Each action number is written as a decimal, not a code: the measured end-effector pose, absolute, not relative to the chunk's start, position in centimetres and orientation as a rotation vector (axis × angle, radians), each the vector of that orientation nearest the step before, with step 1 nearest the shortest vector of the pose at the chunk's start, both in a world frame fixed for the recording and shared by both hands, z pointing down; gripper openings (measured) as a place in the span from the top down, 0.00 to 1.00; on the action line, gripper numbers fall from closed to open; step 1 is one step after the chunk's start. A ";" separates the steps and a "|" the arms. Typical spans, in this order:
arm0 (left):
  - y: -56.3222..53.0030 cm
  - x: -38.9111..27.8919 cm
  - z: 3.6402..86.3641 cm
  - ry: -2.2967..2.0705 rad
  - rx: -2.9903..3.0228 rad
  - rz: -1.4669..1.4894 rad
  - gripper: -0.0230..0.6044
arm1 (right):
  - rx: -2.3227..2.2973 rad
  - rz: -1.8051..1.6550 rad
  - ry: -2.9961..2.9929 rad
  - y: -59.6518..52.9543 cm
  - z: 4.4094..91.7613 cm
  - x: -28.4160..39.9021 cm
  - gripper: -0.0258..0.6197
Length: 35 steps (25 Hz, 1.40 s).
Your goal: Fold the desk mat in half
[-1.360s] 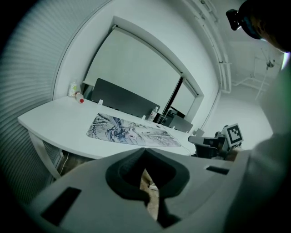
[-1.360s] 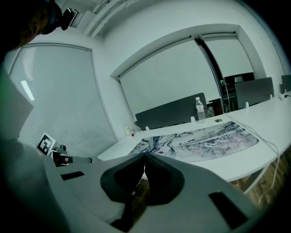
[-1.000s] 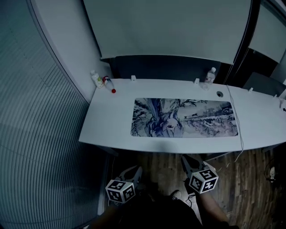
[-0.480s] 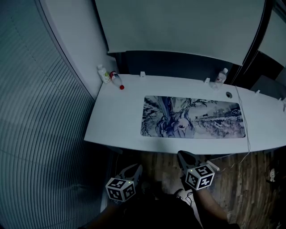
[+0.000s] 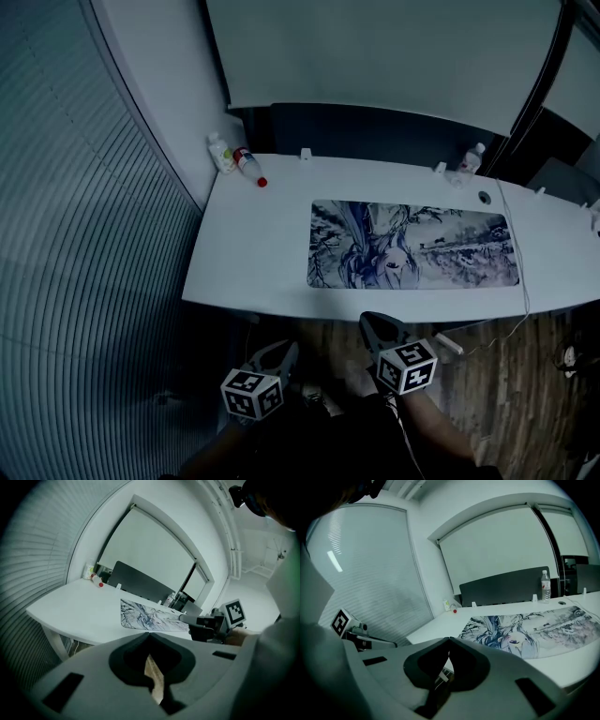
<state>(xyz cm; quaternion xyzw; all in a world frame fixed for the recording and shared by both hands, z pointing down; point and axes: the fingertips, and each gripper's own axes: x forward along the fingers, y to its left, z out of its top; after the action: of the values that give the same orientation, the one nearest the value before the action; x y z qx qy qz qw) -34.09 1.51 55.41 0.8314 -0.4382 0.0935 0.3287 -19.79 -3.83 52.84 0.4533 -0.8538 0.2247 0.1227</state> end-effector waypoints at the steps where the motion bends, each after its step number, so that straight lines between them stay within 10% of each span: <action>1: 1.4 -34.4 55.5 -1.145 2.177 0.245 0.95 | 1.315 0.651 -2.490 -3.9 52.9 -20.3 0.92; 35: -6.6 -37.7 59.7 -1.292 1.967 0.237 0.95 | 0.770 0.487 -2.305 -15.8 66.4 -30.7 0.79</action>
<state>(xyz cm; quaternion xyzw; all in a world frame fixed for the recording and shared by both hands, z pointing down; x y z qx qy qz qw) -37.72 -6.65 59.66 0.7697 -0.5056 0.0927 0.3785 -30.66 -15.77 66.43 0.2935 -0.8794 0.1860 0.3254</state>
